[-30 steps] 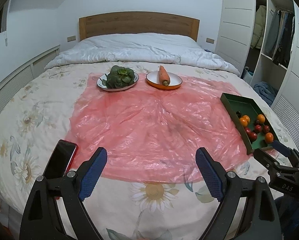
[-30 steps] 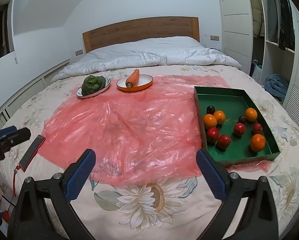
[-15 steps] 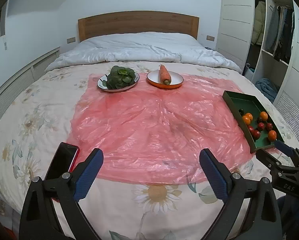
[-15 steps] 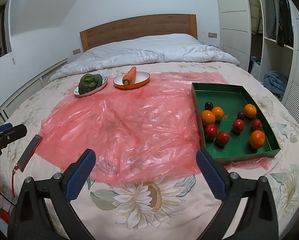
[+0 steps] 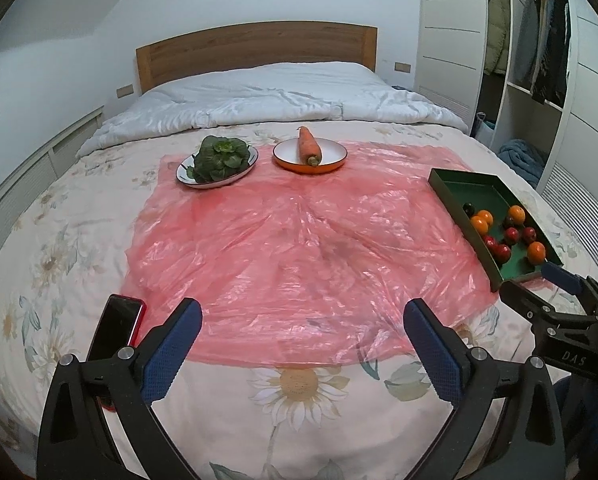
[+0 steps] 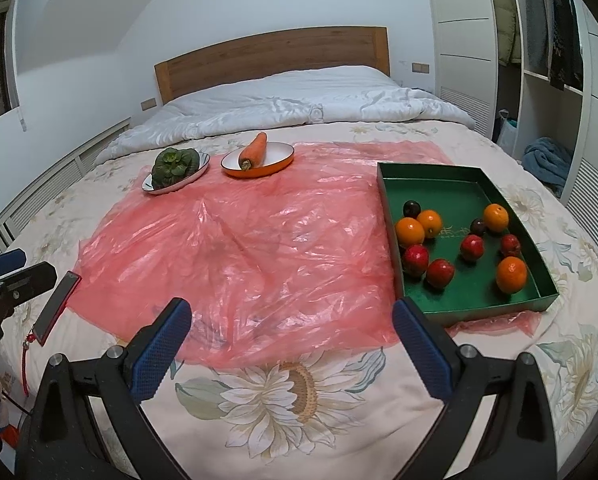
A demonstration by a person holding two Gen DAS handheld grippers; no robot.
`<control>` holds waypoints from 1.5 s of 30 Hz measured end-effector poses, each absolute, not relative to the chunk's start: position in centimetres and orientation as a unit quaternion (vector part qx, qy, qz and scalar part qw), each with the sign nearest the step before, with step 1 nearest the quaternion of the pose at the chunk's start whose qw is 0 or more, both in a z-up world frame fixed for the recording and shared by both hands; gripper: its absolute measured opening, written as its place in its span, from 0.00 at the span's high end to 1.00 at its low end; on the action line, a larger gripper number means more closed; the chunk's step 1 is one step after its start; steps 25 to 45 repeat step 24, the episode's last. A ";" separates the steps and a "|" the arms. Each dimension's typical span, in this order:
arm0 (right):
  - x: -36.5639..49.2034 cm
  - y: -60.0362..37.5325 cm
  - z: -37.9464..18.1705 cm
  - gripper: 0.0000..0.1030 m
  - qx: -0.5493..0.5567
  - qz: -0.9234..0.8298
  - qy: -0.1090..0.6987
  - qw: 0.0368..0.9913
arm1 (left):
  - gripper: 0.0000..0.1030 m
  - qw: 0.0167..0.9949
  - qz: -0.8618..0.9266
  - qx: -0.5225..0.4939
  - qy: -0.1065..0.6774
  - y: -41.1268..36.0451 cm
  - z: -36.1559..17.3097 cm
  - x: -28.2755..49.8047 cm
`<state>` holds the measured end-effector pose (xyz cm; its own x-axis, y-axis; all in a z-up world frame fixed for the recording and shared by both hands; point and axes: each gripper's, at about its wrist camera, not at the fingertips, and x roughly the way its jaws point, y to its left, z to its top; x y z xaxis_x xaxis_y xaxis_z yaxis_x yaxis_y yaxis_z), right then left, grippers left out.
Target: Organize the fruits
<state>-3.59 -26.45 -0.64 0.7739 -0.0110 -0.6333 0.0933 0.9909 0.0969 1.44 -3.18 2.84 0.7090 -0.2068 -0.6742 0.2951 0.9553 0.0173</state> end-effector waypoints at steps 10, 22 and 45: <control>-3.6 -26.6 -0.6 0.00 0.061 -0.027 0.335 0.940 | 0.04 0.923 -0.133 0.066 0.354 -3.2 2.9 1.4; -3.7 -26.8 -0.7 0.00 0.062 -0.027 0.336 0.940 | 0.04 0.922 -0.134 0.064 0.357 -3.1 2.8 1.5; -3.7 -26.8 -0.7 0.00 0.061 -0.027 0.336 0.940 | 0.04 0.922 -0.134 0.064 0.357 -3.0 2.8 1.4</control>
